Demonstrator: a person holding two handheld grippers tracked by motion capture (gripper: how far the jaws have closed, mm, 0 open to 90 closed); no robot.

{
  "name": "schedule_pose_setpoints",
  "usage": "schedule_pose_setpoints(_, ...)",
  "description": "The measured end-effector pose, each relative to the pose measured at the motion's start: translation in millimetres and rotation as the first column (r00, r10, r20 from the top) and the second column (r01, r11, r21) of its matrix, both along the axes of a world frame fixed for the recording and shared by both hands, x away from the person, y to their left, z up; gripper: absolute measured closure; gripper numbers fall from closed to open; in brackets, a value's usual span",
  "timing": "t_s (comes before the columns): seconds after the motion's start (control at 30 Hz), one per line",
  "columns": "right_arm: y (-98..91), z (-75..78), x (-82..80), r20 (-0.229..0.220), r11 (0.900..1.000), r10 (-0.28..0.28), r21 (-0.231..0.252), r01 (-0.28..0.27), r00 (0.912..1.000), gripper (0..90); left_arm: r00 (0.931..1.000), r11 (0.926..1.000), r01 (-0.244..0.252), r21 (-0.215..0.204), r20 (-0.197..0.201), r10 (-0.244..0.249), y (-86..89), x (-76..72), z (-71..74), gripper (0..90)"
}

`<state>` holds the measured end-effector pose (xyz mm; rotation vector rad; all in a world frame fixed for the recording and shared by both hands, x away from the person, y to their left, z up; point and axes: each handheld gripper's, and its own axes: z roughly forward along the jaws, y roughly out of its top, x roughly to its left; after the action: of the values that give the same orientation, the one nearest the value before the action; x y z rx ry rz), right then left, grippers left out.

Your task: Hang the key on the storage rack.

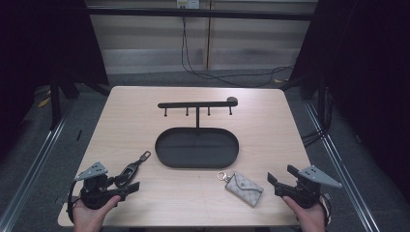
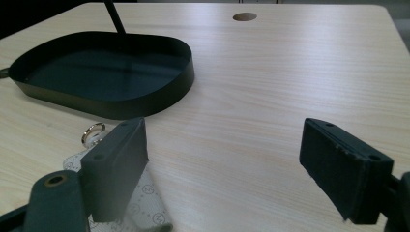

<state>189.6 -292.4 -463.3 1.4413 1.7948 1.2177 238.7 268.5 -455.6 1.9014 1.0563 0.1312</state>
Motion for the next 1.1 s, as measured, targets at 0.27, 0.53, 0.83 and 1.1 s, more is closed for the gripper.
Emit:
schedule_pose_setpoints(0.27,1.1,2.7,3.0,-0.067,0.9992,0.034,0.022,-0.032,0.9972,17.4,1.0000,0.9999,0.001,0.011,-0.010,-0.001,0.8,2.2,-0.3,37.8)
schedule_pose_setpoints(0.53,0.8,4.3,3.2,-0.099,0.9984,0.048,0.036,-0.044,0.9940,18.0,0.9999,0.9999,0.013,0.011,-0.008,-0.013,-3.4,3.5,2.9,40.3)
schedule_pose_setpoints(0.83,4.4,5.8,1.1,-0.108,0.9949,0.098,0.036,-0.094,0.9893,16.9,0.9996,0.9995,0.028,-0.011,-0.005,-0.028,-6.3,9.3,12.2,40.0)
schedule_pose_setpoints(1.1,4.3,4.8,2.0,-0.119,0.9928,0.117,0.041,-0.112,0.9860,17.1,0.9968,0.9967,0.074,0.033,-0.032,-0.073,-13.2,18.2,19.4,40.0)
